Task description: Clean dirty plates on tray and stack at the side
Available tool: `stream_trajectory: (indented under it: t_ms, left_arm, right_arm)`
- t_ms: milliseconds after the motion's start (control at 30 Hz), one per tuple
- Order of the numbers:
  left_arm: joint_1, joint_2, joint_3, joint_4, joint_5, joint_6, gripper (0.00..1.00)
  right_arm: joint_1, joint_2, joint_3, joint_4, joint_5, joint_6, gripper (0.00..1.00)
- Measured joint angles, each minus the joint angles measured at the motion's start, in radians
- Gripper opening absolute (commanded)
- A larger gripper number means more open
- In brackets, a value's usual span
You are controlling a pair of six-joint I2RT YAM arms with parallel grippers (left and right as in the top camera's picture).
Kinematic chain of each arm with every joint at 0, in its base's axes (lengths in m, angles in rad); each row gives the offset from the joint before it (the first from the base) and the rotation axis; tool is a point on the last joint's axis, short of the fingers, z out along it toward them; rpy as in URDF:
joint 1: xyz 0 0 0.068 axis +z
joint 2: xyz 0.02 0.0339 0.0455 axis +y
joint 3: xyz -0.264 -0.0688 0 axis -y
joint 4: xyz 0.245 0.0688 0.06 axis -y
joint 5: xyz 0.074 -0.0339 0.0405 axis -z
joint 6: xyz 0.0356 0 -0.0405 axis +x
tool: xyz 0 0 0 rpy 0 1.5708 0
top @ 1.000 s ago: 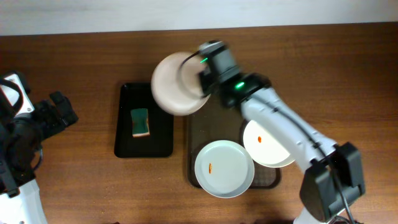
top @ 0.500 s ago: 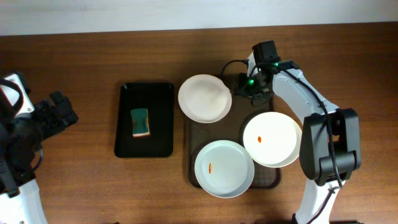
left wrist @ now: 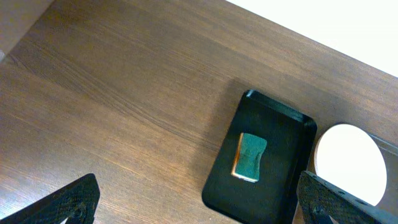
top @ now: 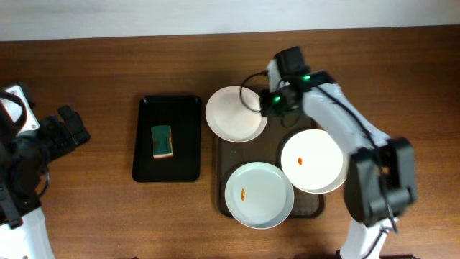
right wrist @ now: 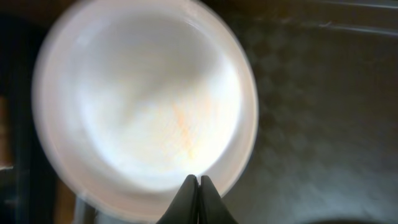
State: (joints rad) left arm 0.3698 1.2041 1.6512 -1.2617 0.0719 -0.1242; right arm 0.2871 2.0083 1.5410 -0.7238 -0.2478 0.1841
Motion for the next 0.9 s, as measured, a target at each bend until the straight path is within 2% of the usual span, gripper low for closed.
stream_trajectory:
  t_ms: [133,300,400,433,500,567,700,767,800,833,900]
  left_arm:
    - [0.000,0.000,0.000,0.002,0.000,0.000,1.00]
    - [0.000,0.000,0.000,0.002,0.000,0.000,1.00]
    - [0.000,0.000,0.000,0.001,0.000,0.000,1.00]
    - [0.000,0.000,0.000,0.002,0.000,0.000,1.00]
    - [0.000,0.000,0.000,0.002,0.000,0.000,1.00]
    - [0.001,0.000,0.000,-0.018,0.042,0.000,1.00]
    - [0.001,0.000,0.000,-0.042,0.241,-0.001,0.98]
    - [-0.033,0.005,0.000,-0.065,0.290,0.011,0.93]
    - [-0.076,0.012,-0.008,-0.066,0.297,0.025,0.91]
    - [-0.147,0.027,-0.032,-0.069,0.283,0.035,1.00]
    - [-0.246,0.070,-0.072,-0.066,0.223,0.045,1.00]
  right_arm:
    - [0.011,0.114,-0.002,0.102,0.056,-0.093,0.04]
    - [-0.039,0.119,-0.002,0.204,0.206,-0.117,0.04]
    - [-0.076,0.118,-0.002,0.232,0.231,-0.118,0.05]
    - [-0.081,0.118,-0.002,0.223,0.231,-0.118,0.09]
    - [-0.081,0.094,-0.002,0.138,0.208,-0.118,0.24]
    - [-0.081,-0.034,-0.008,0.005,0.139,-0.129,0.29]
    - [-0.081,-0.270,0.005,-0.229,0.065,-0.131,0.29]
    - [-0.081,-0.267,0.007,-0.371,0.053,-0.108,0.29]
    - [-0.081,-0.261,0.006,-0.413,0.044,-0.085,0.29]
    - [-0.081,-0.259,0.006,-0.452,0.036,-0.067,0.29]
    - [-0.087,-0.259,0.005,-0.531,0.032,-0.047,0.30]
